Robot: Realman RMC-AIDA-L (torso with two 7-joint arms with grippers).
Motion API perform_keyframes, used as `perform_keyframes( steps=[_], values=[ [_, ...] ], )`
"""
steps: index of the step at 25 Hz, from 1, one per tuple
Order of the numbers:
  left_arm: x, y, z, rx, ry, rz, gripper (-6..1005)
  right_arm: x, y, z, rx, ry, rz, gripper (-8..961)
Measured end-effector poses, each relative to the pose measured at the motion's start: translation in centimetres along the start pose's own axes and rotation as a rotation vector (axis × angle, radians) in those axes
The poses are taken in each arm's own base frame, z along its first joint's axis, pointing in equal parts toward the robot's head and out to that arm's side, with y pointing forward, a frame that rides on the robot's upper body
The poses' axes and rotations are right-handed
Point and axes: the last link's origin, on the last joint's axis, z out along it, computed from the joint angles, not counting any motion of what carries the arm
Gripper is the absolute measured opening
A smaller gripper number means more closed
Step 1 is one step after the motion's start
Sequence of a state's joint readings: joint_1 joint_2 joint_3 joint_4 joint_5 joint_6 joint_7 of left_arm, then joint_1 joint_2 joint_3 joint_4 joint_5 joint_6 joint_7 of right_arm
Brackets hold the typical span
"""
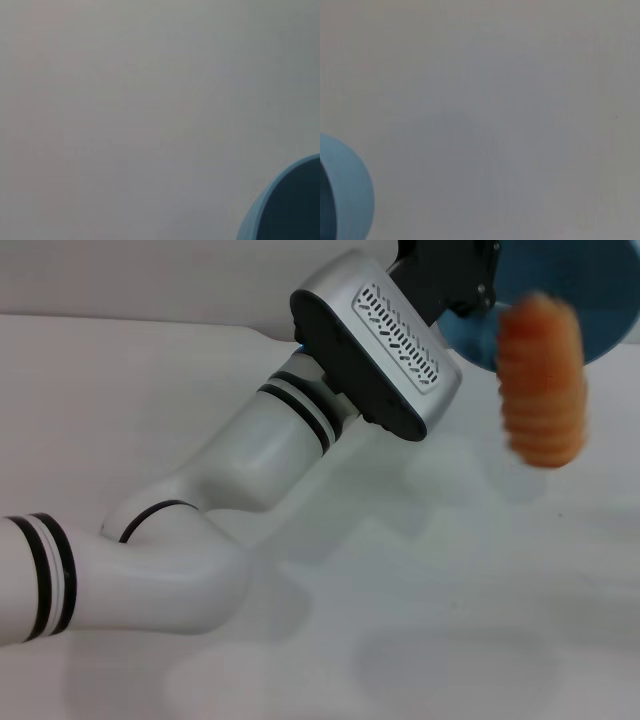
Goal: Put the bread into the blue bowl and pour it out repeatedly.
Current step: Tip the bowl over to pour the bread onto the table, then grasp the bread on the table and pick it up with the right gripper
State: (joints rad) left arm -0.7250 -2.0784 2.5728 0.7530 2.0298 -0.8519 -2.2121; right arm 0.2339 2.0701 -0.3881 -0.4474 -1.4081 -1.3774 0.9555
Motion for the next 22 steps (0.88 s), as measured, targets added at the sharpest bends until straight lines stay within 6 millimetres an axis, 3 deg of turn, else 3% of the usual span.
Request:
perform_keyframes(
  steps=[6, 12, 15, 16, 17, 22],
  values=[
    [-0.5, 0.1, 0.6, -0.031, -0.047, -0.031, -1, 0.0, 0.1, 0.1, -0.002, 0.0, 0.004, 519],
    [-2.4, -1.4, 3.1, -0.117, -0.264, -0.2, -1, 0.1, 0.0, 0.2, -0.011, 0.02, 0.05, 519],
    [-3.7, -2.6, 4.0, -0.147, -0.379, -0.306, -1, 0.0, -0.4, 0.6, -0.036, 0.118, 0.131, 519],
    [-5.4, -4.1, 4.5, -0.155, -0.488, -0.394, -1, -0.4, -0.5, 0.9, -0.064, 0.184, 0.14, 519],
    [-5.4, -4.1, 4.5, -0.155, -0.488, -0.394, -1, -0.4, -0.5, 0.9, -0.064, 0.184, 0.14, 519],
    [-9.2, -6.3, 4.0, -0.144, -0.7, -0.532, 0, -2.5, -0.2, 1.0, -0.144, 0.355, 0.199, 519]
  ],
)
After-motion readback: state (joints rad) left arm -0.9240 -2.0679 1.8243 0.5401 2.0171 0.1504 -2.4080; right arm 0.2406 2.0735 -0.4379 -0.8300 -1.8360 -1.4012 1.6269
